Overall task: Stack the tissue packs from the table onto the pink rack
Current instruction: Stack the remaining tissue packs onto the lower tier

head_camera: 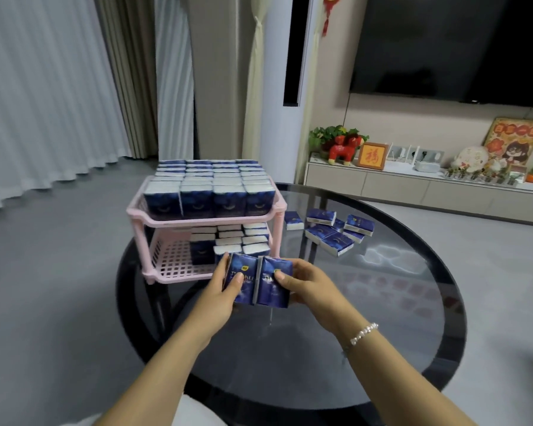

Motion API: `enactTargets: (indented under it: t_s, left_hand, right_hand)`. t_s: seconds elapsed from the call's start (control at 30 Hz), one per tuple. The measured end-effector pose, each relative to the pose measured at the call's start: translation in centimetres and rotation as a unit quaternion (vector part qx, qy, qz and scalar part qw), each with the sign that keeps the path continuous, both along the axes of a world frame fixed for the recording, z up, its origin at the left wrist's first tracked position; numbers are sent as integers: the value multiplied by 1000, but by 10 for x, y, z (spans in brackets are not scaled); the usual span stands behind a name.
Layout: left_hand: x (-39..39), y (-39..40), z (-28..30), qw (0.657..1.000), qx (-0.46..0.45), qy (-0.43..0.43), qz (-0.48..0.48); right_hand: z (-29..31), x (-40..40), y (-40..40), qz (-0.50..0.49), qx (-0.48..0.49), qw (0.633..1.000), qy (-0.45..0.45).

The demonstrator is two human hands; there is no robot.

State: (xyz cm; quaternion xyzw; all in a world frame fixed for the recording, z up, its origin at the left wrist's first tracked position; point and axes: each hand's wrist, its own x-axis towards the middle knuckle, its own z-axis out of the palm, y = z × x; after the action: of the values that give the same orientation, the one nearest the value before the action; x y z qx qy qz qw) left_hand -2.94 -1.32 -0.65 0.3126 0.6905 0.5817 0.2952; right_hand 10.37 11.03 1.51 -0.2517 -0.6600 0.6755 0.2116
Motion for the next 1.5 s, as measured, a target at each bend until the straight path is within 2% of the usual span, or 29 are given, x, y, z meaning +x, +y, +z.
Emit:
enactTargets:
  t_s: [0.13,0.3,0.4,0.47,0.53,0.67,0.8,0.97,1.1,1.2,1.33,1.43,1.5]
  left_hand:
    - [-10,-13,3,1000,14,-24,-2]
    - [-28,-26,-4,999,-14,-16,-35]
    - [-44,-37,-8,998,5,-9,-55]
    - [-53,-43,-7,996,-1,20,-88]
    - [-59,-47,-8,990,-33,69,-121]
    - [-65,-54,-15,956,-148,199,-153]
    - [-69,-57,-19,914,-249,270,-175]
    - [-65,-53,-21,881,-300,318,-182]
    - [-63,-50,-19,878,-287,342,-171]
    - [-70,-51,-17,889,-260,344,-156]
    - [-92,-58,0,929,-175,303,-119]
    - [-105,-61,7,938,-149,301,-85]
    - [-108,-59,4,941,-148,294,-77]
  right_hand:
    - [-3,-28,-23,20,18,1000,-3]
    - [0,-52,-37,30,116,991,-60]
    - [7,-57,-31,104,95,986,-86]
    - [9,-60,-23,162,73,979,-103]
    - [8,-64,-20,197,91,968,-123]
    - [-1,-70,-23,189,271,918,-218]
    - [10,-72,-25,213,317,896,-227]
    - [22,-85,-26,237,405,841,-270]
    - [26,-99,-28,261,456,800,-291]
    - [31,-111,-26,259,481,783,-296]
    - [46,-123,-21,234,492,802,-245]
    - [51,-135,-19,226,500,814,-192]
    - [45,-143,-16,228,490,818,-196]
